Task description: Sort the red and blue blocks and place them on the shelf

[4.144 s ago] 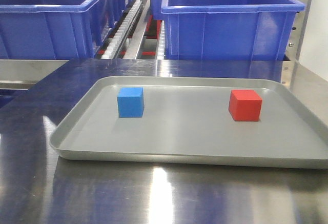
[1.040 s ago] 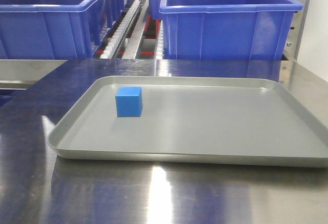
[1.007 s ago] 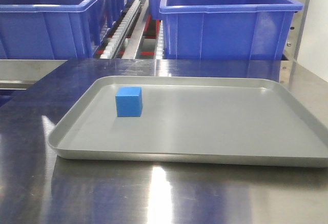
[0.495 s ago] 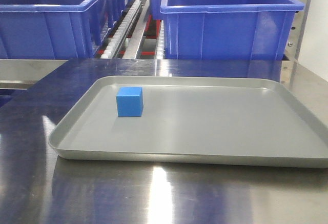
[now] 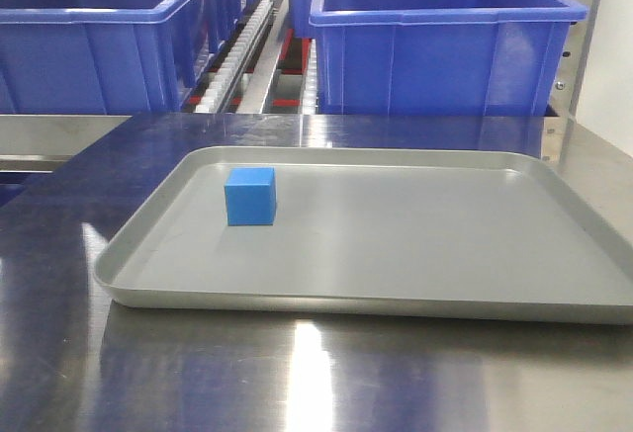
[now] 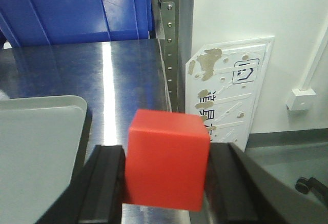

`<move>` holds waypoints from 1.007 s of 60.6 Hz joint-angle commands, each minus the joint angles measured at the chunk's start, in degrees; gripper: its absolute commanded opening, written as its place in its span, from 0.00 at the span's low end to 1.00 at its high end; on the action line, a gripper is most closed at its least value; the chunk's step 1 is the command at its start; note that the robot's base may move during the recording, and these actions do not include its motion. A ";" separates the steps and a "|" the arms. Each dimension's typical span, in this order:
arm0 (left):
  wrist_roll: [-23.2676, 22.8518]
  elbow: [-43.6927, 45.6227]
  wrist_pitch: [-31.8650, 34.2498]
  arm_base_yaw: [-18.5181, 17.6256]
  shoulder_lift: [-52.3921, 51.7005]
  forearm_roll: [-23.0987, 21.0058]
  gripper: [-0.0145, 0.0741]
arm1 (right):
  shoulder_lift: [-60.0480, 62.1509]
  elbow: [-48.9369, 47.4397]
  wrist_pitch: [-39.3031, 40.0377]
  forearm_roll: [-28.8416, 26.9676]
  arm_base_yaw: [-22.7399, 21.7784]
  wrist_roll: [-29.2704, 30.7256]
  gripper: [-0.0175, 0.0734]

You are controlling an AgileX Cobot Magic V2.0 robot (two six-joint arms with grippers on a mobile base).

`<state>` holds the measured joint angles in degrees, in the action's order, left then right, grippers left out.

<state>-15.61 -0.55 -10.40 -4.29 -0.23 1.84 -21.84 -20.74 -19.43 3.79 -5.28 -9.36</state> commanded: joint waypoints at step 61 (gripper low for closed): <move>-0.08 43.36 -25.13 -0.27 43.00 -0.62 0.31 | -0.13 -1.48 5.46 0.84 -0.34 0.39 0.26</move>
<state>-15.61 36.78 -33.95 -4.29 37.75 1.62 -21.84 -20.74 -19.43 3.88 -5.28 -9.36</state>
